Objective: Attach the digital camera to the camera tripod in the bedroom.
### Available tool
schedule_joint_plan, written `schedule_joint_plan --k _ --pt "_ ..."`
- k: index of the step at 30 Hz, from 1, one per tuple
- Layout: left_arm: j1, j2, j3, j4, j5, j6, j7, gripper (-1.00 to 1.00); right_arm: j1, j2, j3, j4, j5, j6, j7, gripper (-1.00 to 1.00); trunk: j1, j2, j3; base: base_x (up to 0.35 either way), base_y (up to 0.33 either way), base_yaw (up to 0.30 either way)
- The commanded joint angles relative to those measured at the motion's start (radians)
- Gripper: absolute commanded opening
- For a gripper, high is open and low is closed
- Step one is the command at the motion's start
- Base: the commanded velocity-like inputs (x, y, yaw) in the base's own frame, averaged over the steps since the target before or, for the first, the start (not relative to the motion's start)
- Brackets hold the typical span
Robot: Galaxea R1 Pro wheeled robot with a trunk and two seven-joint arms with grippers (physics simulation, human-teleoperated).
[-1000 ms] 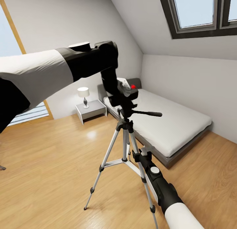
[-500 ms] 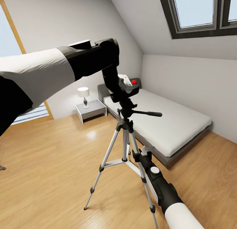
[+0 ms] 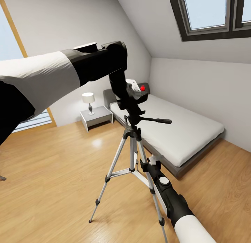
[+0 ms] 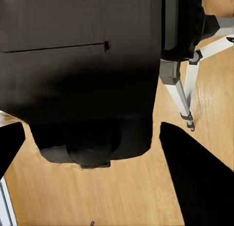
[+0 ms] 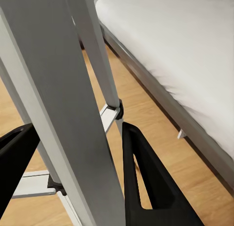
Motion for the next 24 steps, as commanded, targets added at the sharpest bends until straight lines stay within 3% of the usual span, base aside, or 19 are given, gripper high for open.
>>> schedule_joint_plan --k 1,17,21,24 --pt "-0.002 0.0 -0.006 0.0 0.008 0.007 0.001 1.0 0.0 0.0 0.001 0.002 0.008 0.002 0.001 -1.0 0.001 -0.002 -0.002 0.0 0.0 0.0" --pt "-0.002 0.001 -0.004 0.005 0.008 0.006 0.002 1.0 0.0 0.0 0.001 0.002 0.008 0.002 0.001 -1.0 0.001 -0.002 -0.002 0.0 0.0 0.0" --pt "-0.003 0.028 0.004 0.009 0.008 0.004 0.002 1.0 0.0 0.0 0.001 0.002 0.008 0.002 0.001 -1.0 0.001 -0.002 -0.002 0.0 0.0 0.0" --pt "-0.004 0.071 0.057 0.01 0.008 0.003 0.003 1.0 0.0 0.0 0.001 0.003 0.008 0.002 0.001 -1.0 0.001 -0.002 -0.002 0.0 0.0 0.0"
